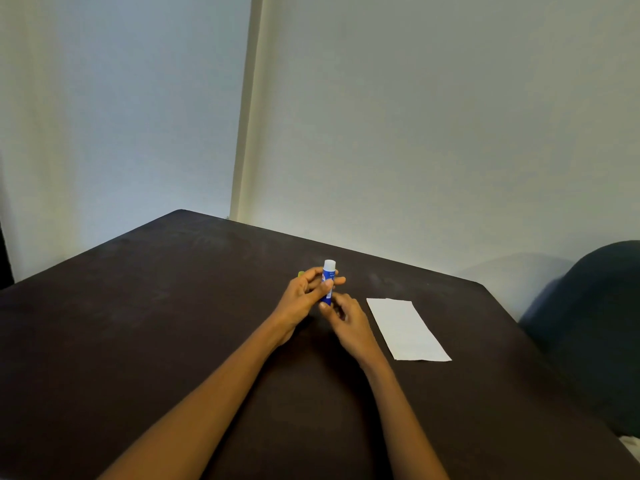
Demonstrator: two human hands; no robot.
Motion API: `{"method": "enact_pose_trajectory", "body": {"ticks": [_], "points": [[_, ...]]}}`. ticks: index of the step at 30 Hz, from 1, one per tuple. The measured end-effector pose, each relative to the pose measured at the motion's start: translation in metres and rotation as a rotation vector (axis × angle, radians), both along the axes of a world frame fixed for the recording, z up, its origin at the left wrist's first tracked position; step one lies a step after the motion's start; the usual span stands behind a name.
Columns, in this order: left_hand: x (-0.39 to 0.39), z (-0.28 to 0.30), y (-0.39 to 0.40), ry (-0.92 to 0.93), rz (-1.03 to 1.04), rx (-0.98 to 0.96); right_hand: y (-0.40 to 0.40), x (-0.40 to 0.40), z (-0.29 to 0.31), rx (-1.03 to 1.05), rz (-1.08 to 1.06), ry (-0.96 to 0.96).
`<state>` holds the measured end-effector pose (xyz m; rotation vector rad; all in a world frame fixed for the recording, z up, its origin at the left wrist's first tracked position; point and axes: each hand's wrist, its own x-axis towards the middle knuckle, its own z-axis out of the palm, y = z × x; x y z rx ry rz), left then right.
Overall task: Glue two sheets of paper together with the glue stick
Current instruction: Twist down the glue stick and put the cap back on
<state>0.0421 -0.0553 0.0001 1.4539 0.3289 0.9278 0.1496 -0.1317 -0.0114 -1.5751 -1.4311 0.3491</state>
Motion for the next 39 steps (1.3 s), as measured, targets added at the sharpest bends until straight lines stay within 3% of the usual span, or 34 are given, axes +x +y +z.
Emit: {"method": "enact_pose_trajectory", "body": {"ticks": [7, 13, 17, 19, 26, 30, 32, 36, 39], "points": [[0.003, 0.000, -0.007, 0.017, -0.028, 0.032, -0.002, 0.005, -0.002, 0.036, -0.333, -0.171], [0.001, 0.000, -0.002, 0.026, 0.086, 0.056, -0.002, 0.004, -0.002, 0.082, -0.123, -0.220], [0.004, -0.002, -0.003, 0.044, 0.109, 0.100, -0.007, 0.011, 0.003, 0.106, -0.384, -0.399], [0.006, -0.003, -0.004, 0.061, 0.110, 0.120, -0.008, 0.012, 0.004, 0.087, -0.459, -0.395], [0.001, -0.001, -0.002, 0.028, 0.170, 0.119, -0.007, 0.011, 0.001, 0.025, -0.139, -0.268], [0.004, -0.002, -0.002, 0.097, 0.168, 0.141, -0.008, 0.014, 0.002, 0.037, -0.386, -0.469], [0.005, -0.002, -0.004, 0.117, 0.151, 0.139, -0.008, 0.013, 0.002, 0.037, -0.434, -0.450], [0.002, 0.001, -0.004, 0.043, 0.165, 0.096, -0.005, 0.012, -0.001, 0.039, -0.278, -0.358], [0.002, 0.002, -0.003, 0.015, 0.201, 0.078, -0.004, 0.011, -0.002, 0.037, -0.209, -0.437]]}}
